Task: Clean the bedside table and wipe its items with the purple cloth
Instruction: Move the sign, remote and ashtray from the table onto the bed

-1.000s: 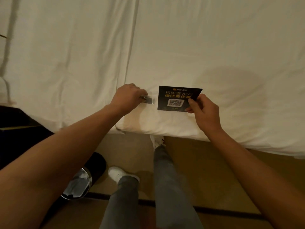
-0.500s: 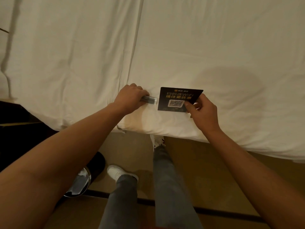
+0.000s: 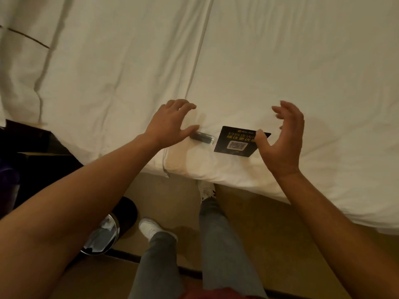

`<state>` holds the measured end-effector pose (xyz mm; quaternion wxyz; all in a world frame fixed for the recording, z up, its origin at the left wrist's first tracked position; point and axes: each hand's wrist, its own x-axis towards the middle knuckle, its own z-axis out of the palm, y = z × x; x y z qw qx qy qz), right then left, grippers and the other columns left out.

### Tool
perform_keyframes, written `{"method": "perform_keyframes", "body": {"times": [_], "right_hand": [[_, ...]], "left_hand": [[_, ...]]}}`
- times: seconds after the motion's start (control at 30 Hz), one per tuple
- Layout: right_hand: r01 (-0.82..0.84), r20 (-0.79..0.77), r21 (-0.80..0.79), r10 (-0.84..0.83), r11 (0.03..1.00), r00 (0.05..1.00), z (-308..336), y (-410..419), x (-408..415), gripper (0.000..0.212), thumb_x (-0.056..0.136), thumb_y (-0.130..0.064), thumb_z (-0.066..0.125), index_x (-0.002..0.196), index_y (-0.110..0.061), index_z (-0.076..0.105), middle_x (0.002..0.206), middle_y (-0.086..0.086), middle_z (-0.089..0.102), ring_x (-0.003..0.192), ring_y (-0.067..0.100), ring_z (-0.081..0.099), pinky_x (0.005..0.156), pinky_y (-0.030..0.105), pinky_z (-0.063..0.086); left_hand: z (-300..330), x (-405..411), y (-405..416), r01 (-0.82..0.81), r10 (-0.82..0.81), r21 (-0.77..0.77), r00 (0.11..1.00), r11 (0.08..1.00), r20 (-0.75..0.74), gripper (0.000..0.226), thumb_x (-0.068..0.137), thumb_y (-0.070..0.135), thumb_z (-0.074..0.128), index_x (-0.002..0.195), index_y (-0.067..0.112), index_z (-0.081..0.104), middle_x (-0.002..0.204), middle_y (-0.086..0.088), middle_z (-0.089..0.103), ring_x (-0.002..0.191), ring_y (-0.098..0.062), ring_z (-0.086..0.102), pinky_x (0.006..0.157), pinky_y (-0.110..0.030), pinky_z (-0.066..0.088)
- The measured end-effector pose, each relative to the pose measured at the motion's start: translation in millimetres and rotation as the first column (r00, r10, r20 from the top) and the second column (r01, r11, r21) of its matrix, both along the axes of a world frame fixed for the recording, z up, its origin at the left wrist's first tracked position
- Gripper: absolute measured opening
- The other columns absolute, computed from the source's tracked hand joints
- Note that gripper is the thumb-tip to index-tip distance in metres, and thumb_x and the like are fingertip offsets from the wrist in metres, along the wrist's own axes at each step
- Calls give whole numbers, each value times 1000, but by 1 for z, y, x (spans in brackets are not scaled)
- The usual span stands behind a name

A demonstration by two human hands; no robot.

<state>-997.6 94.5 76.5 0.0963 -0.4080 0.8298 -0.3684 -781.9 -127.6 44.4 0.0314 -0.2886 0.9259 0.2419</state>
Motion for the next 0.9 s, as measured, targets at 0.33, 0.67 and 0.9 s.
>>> {"method": "perform_keyframes", "body": {"times": [0.33,0.67,0.9], "right_hand": [[-448,-76,-40,445,893,893,54,-144,105,52,85,-30,70,134,-12,62,148,10,51,138,27,46,111,48,42],[-733,-69,45,734,679,676,57,-237,318,71,87,-51,63,152,-32,43,162,0,35,149,22,32,117,51,39],[-803,-85,78,807,591,585,53,-281,465,78,88,-60,66,155,-36,34,166,1,30,151,21,28,118,35,26]], "left_hand": [[50,134,-45,-359,336,-185,931,915,-142,57,93,61,57,139,27,55,149,-9,48,135,-33,45,107,-47,39],[58,390,-51,-720,680,-270,693,640,-238,53,98,62,48,142,33,52,154,-8,41,138,-33,40,112,-48,34],[79,574,-38,-839,817,-337,518,428,-253,49,100,55,49,144,33,49,154,-10,41,134,-34,44,104,-47,39]]}}
